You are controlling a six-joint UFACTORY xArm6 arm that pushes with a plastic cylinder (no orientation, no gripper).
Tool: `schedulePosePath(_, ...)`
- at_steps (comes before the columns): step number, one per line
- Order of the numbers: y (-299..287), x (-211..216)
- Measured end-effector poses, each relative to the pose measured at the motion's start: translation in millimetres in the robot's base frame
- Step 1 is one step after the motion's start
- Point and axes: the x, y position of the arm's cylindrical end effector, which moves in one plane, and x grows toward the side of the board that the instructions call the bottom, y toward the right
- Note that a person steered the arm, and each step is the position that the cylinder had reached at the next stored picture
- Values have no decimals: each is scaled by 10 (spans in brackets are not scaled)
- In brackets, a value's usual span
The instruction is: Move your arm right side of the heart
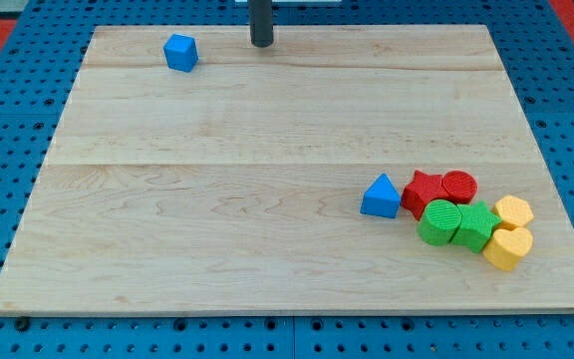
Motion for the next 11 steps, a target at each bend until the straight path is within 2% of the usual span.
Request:
schedulePosePath(1,-772,-28)
schedulePosePath(2,-1173,-2)
schedulePosePath(3,-750,64)
schedulePosePath(4,415,457)
schedulePosePath(6,2817,1509)
schedulePosePath(7,3460,2441)
schedulePosePath(8,3693,2979)
schedulePosePath(9,3312,3053)
schedulePosePath(10,3146,3086)
schedulePosePath(11,3072,3304)
